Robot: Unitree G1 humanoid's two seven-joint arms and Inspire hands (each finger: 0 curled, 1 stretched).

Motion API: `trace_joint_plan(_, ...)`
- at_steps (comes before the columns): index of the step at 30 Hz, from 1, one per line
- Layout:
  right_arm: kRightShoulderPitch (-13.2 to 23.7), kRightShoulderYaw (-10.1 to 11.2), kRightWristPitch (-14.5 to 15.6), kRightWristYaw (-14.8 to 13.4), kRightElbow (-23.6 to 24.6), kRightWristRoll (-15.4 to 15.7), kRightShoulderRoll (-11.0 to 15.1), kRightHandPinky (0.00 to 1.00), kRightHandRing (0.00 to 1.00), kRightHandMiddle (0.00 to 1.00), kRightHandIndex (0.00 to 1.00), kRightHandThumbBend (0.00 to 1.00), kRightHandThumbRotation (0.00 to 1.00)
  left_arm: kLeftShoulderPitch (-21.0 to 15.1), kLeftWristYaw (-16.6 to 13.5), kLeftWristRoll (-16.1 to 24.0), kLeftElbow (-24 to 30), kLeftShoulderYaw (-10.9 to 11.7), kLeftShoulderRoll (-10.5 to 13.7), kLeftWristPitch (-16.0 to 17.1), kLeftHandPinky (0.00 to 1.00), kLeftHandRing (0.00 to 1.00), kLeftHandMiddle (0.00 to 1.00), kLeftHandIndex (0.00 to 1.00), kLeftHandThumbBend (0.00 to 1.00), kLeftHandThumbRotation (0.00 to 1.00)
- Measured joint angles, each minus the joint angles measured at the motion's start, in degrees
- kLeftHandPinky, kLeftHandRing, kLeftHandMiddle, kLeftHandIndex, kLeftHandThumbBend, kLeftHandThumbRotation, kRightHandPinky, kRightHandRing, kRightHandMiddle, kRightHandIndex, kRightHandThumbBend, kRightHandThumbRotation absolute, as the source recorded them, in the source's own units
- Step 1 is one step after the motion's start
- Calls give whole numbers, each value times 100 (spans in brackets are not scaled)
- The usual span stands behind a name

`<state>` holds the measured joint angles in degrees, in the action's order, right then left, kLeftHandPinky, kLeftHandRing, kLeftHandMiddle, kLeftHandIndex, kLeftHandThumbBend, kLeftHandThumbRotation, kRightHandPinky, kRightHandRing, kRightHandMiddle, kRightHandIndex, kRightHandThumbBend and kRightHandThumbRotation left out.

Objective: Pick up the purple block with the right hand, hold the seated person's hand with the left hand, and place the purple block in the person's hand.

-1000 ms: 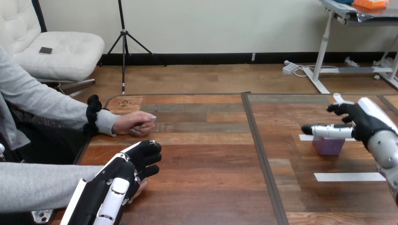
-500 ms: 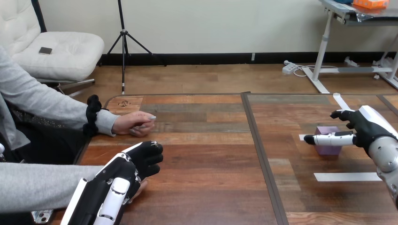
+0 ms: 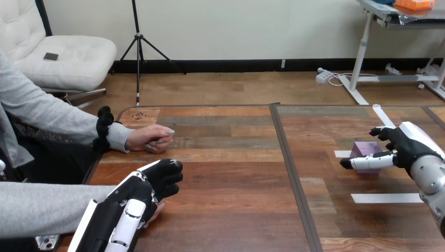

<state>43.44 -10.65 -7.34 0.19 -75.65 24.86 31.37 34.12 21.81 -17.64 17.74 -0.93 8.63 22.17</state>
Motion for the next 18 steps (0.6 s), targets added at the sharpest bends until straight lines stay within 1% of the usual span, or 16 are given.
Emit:
trace_joint_plan(8, -8, -27, -8, -1, 0, 20, -5, 74, 89, 91, 86, 98, 31, -7, 37, -4, 0, 8, 0, 0, 82, 83, 81, 74, 50, 83)
trace_joint_plan(9, -9, -36, -10, -1, 0, 28, -5, 75, 89, 91, 86, 98, 29, -8, 40, -4, 0, 10, 1, 0, 82, 83, 81, 74, 50, 83)
trace_joint_plan(18, -23, -65, -11, -1, 0, 63, -12, 78, 90, 90, 85, 97, 23, -30, 42, -3, 0, 19, 1, 0, 82, 83, 81, 74, 52, 83)
